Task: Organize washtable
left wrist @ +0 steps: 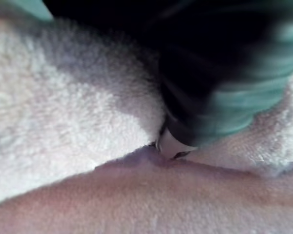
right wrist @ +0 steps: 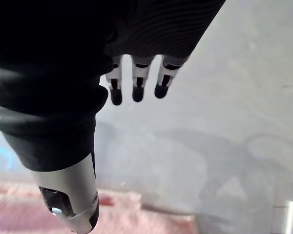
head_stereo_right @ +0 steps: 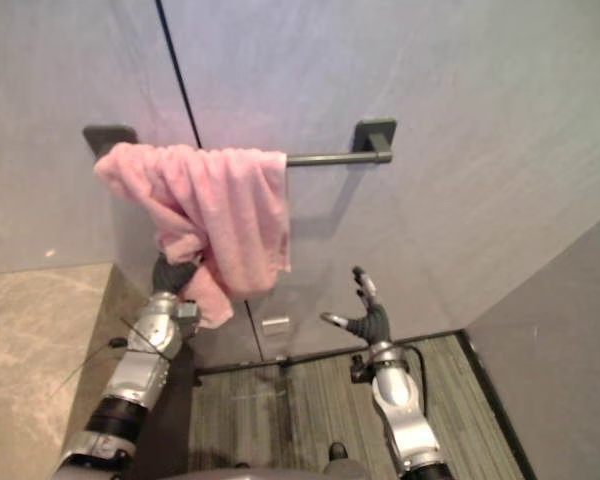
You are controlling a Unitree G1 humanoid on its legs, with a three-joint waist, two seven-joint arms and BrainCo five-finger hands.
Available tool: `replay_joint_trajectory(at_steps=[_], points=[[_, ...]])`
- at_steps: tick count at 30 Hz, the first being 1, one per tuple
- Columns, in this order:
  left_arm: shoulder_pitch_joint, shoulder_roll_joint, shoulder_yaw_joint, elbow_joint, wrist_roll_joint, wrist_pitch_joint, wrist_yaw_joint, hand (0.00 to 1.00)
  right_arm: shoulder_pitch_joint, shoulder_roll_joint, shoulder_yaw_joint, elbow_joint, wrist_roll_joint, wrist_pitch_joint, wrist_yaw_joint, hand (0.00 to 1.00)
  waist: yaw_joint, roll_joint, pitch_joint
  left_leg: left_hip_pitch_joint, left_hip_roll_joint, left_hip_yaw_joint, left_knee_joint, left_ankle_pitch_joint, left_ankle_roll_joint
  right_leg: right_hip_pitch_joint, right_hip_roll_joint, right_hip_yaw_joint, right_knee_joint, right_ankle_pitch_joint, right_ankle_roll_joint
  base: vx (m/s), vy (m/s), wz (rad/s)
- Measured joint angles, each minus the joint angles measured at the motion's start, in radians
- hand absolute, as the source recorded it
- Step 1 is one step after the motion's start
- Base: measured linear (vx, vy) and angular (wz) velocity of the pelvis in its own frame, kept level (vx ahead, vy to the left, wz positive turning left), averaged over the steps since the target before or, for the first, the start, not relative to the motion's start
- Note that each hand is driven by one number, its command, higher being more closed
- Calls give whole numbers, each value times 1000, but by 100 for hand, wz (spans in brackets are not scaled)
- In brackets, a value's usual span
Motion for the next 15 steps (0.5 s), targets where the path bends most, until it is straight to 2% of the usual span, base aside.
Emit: replay_joint_trajectory(at_steps=[5, 10, 15], points=[[1, -19, -44, -17, -29, -10, -2, 100, -81, -33, 54, -13, 1, -1, 19, 0, 19, 0, 0, 2, 0, -1, 1, 0, 0, 0, 0, 0, 5, 0, 0, -43, -28, 0], [2, -28, -67, -17, -38, -11, -3, 100, -160, -50, 116, -7, 1, 0, 16, 0, 22, 0, 0, 1, 0, -3, 1, 2, 2, 4, 0, -3, 12, -1, 1, -10, -9, 1], [-1, -56, -97, -18, -58, -11, -9, 100, -247, -46, 153, 78, 1, 3, 3, 0, 33, 0, 0, -4, -2, -15, 1, 6, 7, 4, -2, -13, 15, -1, 1, -39, -29, 6]])
